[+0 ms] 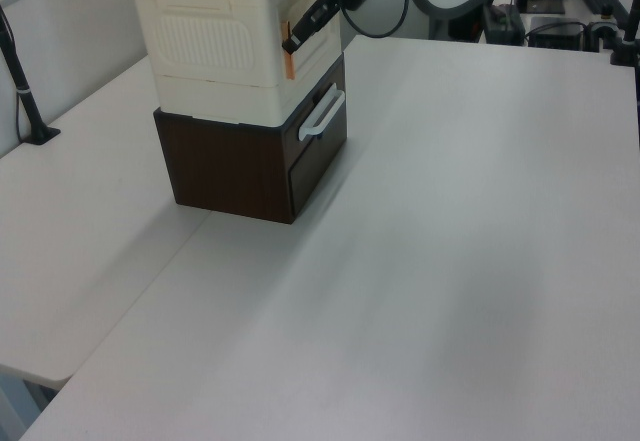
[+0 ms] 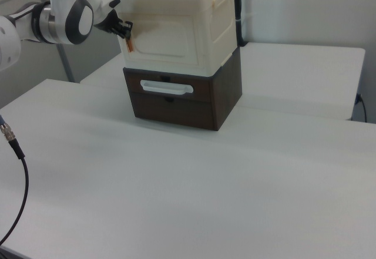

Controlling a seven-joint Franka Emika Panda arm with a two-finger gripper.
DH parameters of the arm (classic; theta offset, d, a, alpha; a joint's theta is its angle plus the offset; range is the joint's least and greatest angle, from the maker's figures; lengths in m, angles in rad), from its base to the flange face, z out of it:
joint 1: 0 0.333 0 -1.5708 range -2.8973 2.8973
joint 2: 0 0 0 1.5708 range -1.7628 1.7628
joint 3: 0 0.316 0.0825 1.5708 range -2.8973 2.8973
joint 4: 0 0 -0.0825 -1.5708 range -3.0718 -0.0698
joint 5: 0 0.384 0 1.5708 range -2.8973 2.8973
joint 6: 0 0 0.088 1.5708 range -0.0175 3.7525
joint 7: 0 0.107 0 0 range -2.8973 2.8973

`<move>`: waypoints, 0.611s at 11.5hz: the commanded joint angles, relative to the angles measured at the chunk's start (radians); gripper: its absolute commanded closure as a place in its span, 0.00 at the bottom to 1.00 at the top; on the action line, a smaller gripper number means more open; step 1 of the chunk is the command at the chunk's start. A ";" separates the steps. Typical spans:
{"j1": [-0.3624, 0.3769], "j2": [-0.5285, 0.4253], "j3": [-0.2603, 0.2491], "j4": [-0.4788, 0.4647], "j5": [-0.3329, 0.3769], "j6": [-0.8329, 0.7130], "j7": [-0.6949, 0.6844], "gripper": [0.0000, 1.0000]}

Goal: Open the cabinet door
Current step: 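Move the gripper to the orange tab on the cabinet door edge and grasp it, then pull the door edge outward, swinging the door open on its hinge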

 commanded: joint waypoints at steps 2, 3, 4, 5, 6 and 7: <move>0.009 -0.025 -0.008 0.006 -0.003 -0.004 0.025 0.90; 0.008 -0.036 -0.008 -0.012 -0.001 -0.016 0.027 0.90; 0.006 -0.054 -0.008 -0.019 -0.001 -0.054 0.025 0.91; 0.006 -0.075 -0.008 -0.031 -0.001 -0.117 0.025 0.91; 0.005 -0.104 -0.006 -0.043 0.000 -0.185 0.022 0.93; -0.001 -0.137 -0.005 -0.063 0.003 -0.247 0.021 0.95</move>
